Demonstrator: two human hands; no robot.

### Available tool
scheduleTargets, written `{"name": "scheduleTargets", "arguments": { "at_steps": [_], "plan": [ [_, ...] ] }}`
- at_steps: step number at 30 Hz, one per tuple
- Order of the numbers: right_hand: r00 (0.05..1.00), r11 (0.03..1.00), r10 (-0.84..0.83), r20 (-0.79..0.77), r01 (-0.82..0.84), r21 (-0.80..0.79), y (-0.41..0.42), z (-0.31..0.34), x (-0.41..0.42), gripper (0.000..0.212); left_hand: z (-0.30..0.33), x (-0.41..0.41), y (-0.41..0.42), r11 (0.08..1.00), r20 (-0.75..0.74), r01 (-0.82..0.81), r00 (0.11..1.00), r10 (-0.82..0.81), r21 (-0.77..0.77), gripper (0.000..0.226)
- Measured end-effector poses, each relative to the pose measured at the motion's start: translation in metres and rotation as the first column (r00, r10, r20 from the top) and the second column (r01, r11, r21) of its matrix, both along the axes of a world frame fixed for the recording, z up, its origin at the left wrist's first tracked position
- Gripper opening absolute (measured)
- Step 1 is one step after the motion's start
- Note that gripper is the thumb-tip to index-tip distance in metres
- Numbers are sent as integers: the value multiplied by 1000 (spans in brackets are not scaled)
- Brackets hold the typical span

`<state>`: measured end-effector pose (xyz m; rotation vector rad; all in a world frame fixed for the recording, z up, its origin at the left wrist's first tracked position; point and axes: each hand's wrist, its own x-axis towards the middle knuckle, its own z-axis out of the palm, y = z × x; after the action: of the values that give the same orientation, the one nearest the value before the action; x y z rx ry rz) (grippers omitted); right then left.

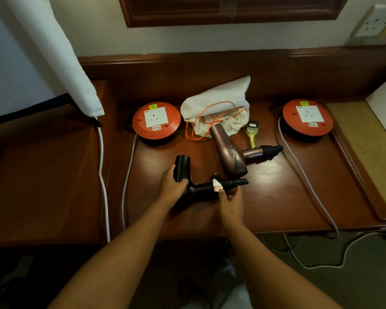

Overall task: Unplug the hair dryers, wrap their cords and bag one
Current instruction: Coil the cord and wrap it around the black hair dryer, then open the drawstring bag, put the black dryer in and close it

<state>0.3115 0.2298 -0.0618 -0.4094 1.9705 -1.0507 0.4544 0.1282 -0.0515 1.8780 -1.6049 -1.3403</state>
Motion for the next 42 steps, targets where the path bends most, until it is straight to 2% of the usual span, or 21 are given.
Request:
{"name": "scheduleTargets", "arguments": {
  "at_steps": [3, 8, 10, 18, 24, 29, 33, 38, 42],
  "plan": [
    [998, 999, 30, -60, -31, -12, 4, 6, -4, 44, 9, 1, 4, 999, 7, 24, 1000, -23, -25, 71],
    [994, 996, 77, -83, -80, -32, 13, 29, -12, 57, 29, -2, 16, 998, 33, 41, 999, -39, -56, 64],
    [990, 993, 102, -100, -107, -51, 17, 40, -17, 52, 37, -4, 21, 996, 34, 63, 998, -61, -68, 60],
    [961, 974, 175, -214, -201, -105, 23, 86, -51, 37, 67, -19, 39, 994, -51, 77, 995, -81, -78, 54],
    [924, 960, 234, -302, -269, -80, 14, 98, -86, 42, 82, -41, 36, 993, -111, 78, 990, -88, -89, 53],
    [905, 947, 275, -324, -313, -70, -5, 101, -119, 24, 83, -69, 21, 994, -115, 74, 990, -82, -75, 51],
    [890, 935, 316, -328, -351, -51, -32, 93, -152, 39, 79, -96, 2, 999, -111, 39, 993, -43, -37, 51],
    [847, 895, 422, -323, -445, 3, -66, 81, -197, 41, 70, -128, -24, 999, -86, -21, 996, 23, 24, 52],
    [776, 838, 531, -341, -541, 74, -92, 69, -224, 44, 57, -145, -40, 993, -67, -98, 993, 102, 67, 52]
  ]
}}
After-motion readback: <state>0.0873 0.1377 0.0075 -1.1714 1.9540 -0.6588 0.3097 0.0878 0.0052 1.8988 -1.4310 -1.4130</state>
